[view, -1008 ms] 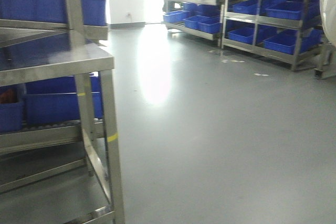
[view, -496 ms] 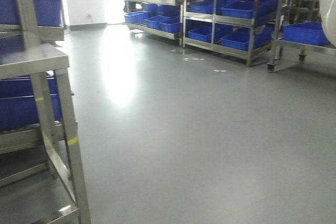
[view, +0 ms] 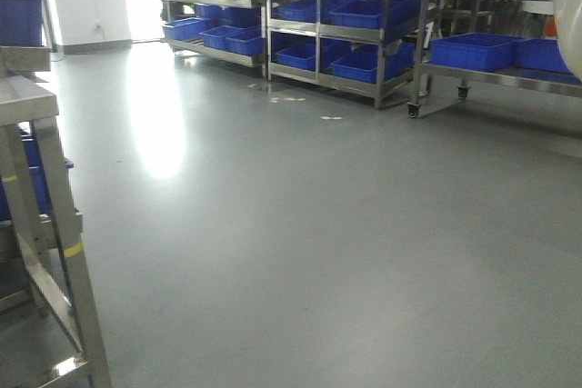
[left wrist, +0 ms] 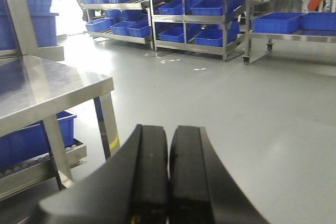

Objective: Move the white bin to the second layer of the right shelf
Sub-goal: 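Drive the base toward the blue crate shelves carrying the bin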

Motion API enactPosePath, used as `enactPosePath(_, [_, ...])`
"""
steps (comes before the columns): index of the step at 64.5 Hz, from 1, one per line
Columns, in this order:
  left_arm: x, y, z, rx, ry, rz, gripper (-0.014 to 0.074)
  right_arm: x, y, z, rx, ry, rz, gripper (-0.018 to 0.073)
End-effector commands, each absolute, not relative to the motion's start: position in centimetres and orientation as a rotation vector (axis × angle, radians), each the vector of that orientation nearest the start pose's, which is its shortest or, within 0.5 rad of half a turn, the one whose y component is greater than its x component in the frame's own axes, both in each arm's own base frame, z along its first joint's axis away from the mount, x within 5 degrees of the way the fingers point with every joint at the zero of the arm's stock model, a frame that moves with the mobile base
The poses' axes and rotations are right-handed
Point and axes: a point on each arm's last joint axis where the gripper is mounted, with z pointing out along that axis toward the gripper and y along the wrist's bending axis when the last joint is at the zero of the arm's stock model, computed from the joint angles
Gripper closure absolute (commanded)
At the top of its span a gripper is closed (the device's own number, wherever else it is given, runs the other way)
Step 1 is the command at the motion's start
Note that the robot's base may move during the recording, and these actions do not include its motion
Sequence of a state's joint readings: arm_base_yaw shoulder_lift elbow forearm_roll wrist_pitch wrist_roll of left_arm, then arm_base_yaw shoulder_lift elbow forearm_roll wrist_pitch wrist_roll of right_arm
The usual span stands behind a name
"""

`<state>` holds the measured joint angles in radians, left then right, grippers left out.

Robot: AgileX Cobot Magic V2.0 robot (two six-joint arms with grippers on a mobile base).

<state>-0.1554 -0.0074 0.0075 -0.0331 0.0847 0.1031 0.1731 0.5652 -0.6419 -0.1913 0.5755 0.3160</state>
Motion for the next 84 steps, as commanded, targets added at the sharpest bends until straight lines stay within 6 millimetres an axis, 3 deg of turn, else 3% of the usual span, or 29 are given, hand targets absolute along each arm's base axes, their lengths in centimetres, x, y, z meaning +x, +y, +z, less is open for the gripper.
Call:
enactPosePath(1, [5.58,-0.88,19.94,0.170,1.497,-0.070,0.0512,11.22,1.02,35.21,0.034,1.848,0.122,0.0489])
enactPosePath(84, [5.58,-0.88,19.94,0.170,1.497,-0.070,0.0512,11.22,1.02,35.21,0.034,1.848,0.122,0.0489])
